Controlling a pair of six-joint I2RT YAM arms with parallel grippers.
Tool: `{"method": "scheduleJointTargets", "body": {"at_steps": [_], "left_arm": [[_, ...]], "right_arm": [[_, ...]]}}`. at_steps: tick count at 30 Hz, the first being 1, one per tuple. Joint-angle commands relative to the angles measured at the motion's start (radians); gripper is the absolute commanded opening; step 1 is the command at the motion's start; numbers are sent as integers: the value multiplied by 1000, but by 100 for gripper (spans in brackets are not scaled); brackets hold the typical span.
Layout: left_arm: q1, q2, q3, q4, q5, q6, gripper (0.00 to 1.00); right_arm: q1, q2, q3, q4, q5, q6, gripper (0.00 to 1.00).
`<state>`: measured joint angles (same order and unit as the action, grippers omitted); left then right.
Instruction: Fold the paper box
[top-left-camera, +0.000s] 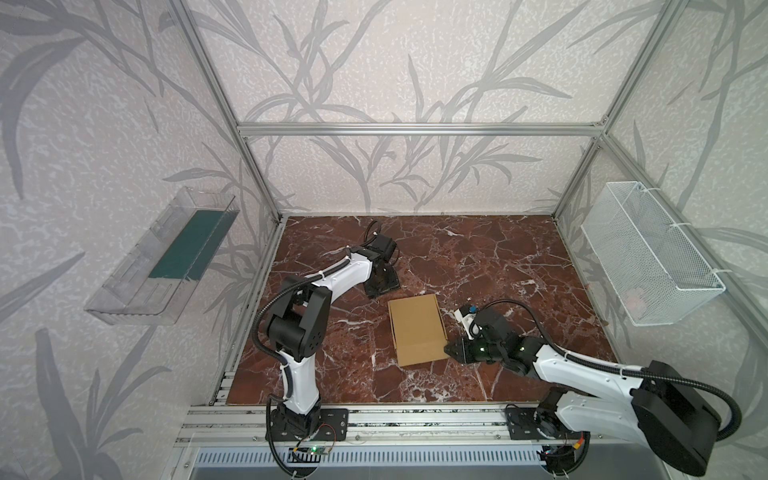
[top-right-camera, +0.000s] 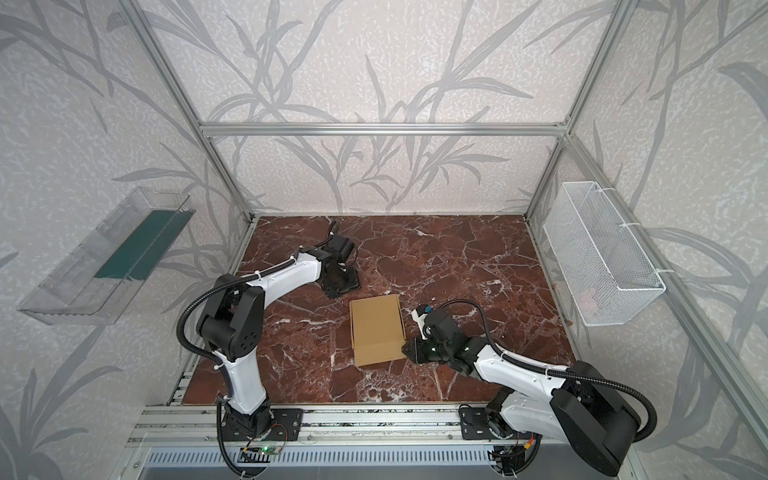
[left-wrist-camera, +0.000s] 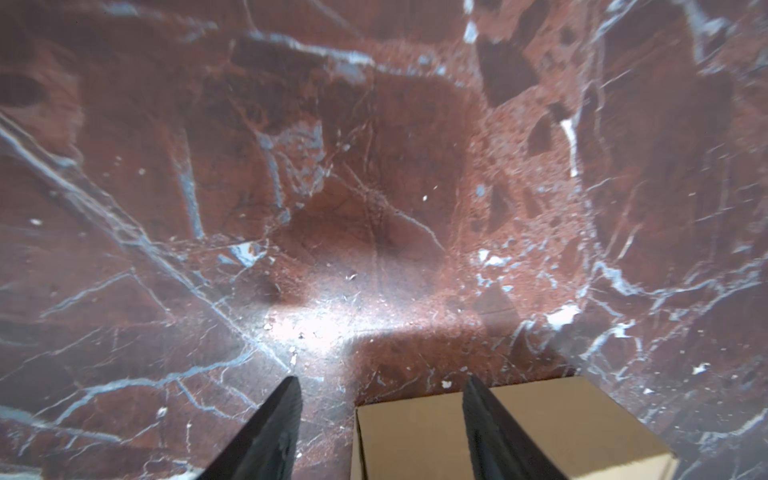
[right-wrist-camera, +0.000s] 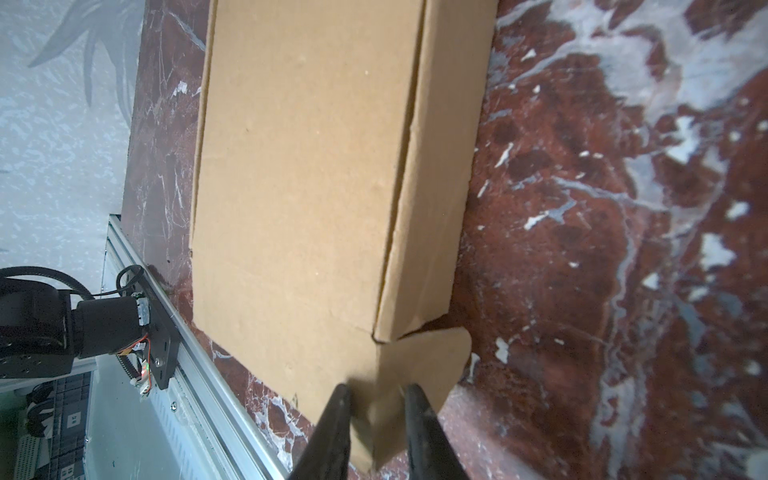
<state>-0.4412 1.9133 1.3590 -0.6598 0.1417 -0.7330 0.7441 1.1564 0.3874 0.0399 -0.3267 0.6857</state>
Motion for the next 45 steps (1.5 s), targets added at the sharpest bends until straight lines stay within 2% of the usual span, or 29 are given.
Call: {"method": "scheduleJointTargets", "body": {"at_steps": [1,22,45], "left_arm": [[-4,25,5,-43,31,9,63],[-5,43,-39,-111,63,43,63],[-5,75,-47,-106,116,57,64]], "right_arm": [[-2,-7,-6,0,-6,7,25],[0,-4,-16,21,-15,31,25],[-1,13,-5,35,-8,40,24]]}}
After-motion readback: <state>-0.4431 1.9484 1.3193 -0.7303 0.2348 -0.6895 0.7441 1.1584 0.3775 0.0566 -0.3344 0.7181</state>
